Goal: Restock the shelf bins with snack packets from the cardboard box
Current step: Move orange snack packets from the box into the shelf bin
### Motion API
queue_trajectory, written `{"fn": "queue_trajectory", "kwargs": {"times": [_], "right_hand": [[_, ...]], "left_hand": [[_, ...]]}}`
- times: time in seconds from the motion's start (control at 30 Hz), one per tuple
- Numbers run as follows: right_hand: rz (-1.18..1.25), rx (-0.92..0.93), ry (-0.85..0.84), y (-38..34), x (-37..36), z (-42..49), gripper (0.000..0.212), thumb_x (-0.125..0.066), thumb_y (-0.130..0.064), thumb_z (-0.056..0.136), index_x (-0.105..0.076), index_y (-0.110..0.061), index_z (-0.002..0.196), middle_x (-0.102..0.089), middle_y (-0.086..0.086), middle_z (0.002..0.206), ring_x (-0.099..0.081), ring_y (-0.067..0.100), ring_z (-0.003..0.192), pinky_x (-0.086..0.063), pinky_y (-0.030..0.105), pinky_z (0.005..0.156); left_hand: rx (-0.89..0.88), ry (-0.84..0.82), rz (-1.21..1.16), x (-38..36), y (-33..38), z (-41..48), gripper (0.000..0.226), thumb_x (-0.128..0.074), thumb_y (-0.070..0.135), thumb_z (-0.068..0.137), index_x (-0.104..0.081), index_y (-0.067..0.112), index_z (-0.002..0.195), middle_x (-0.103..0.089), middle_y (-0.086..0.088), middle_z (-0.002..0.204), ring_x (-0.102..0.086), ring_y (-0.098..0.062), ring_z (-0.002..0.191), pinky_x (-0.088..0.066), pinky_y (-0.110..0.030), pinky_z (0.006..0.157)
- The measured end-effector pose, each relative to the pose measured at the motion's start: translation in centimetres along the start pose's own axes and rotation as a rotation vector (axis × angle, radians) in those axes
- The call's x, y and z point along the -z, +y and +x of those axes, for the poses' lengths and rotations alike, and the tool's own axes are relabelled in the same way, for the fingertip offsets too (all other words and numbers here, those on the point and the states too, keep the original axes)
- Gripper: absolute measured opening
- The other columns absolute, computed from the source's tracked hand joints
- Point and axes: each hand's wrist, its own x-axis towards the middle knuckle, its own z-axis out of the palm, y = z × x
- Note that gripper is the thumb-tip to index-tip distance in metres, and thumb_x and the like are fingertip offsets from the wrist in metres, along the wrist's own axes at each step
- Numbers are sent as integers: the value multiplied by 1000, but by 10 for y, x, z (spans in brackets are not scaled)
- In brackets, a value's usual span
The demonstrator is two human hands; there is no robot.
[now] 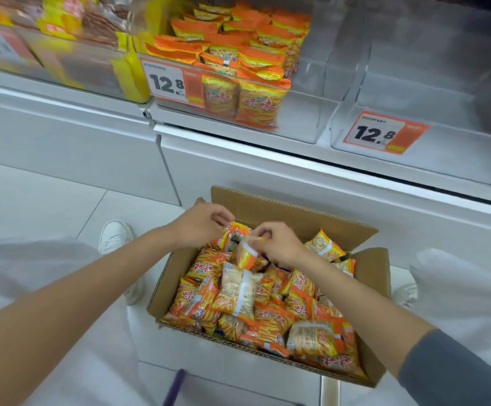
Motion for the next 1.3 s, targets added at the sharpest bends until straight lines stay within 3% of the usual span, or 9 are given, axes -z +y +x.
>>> {"fn": "queue_trajectory", "kwargs": {"times": [0.1, 0.27, 0.4, 0.57, 0.7, 0.83, 1.07, 1.2, 1.3], "right_hand": [[99, 12, 171, -26, 32, -17, 30, -66, -43, 89, -74, -14, 86, -61, -9, 71, -51, 3, 63, -38, 21, 59], [275, -6, 53, -33, 58, -37, 54, -52, -65, 88, -73, -16, 85, -74, 0, 83, -71, 18, 83, -54, 33, 87], [478, 17, -24, -23, 56, -37, 40, -70, -42, 86, -58, -19, 116, -71, 2, 112, -69, 20, 102, -53, 41, 95], [624, 15, -26, -21, 37, -31, 51, -71, -44, 83, -53, -17, 123, -69, 6, 116, -67, 22, 107, -55, 38, 93], [285, -64, -150, -6, -5, -26, 52, -73, -31, 86, -49, -20, 130, -58, 4, 127, -59, 14, 111, -49, 33, 98], [40, -38, -303, 10, -47, -27, 78, -76, -30, 84, -30, -22, 147, -40, 4, 141, -45, 22, 126, -40, 27, 86], [240, -26, -39, -6, -8, -26, 57, -77, -26, 83, -36, -18, 122, -55, 10, 113, -62, 22, 75, -55, 43, 73], [195, 32, 162, -19, 35, -42, 52, -75, -36, 82, -41, -19, 118, -52, 0, 118, -52, 16, 104, -44, 24, 81], [200, 62, 253, -23, 56, -60, 41, -71, -36, 86, -45, -19, 112, -52, -3, 116, -49, 14, 105, -40, 16, 74]], "left_hand": [[-59, -174, -53, -7, 12, -5, 56, -73, 5, 80, -55, 22, 130, -58, 9, 129, -54, -6, 119, -49, -28, 97], [-46, -49, -356, -15, 36, -9, 27, -64, 28, 92, -61, 21, 118, -69, 4, 106, -68, -5, 88, -56, -19, 73], [68, -120, -528, -14, 45, -7, 33, -56, 41, 95, -58, 21, 121, -70, 3, 113, -67, -10, 100, -56, -28, 81], [60, 41, -500, -14, 39, -1, 33, -71, 25, 87, -57, 18, 116, -71, 1, 109, -69, -9, 84, -50, -17, 54], [89, 202, -515, -3, 21, 0, 31, -75, 18, 83, -58, 19, 110, -70, -4, 107, -70, -17, 93, -57, -29, 74], [117, 194, -493, 6, 7, -7, 44, -77, 21, 82, -57, 16, 120, -69, -3, 111, -68, -18, 99, -57, -38, 87], [35, 253, -468, 9, 6, -10, 38, -76, 21, 83, -57, 19, 117, -68, -5, 108, -68, -20, 98, -57, -33, 86], [-58, 275, -545, 6, 25, -6, 36, -68, 20, 90, -52, 16, 122, -69, -5, 109, -69, -16, 95, -55, -22, 76], [-122, 326, -506, 6, 43, -5, 35, -65, 18, 92, -49, 14, 123, -66, 0, 106, -67, -11, 92, -54, -16, 67]]}}
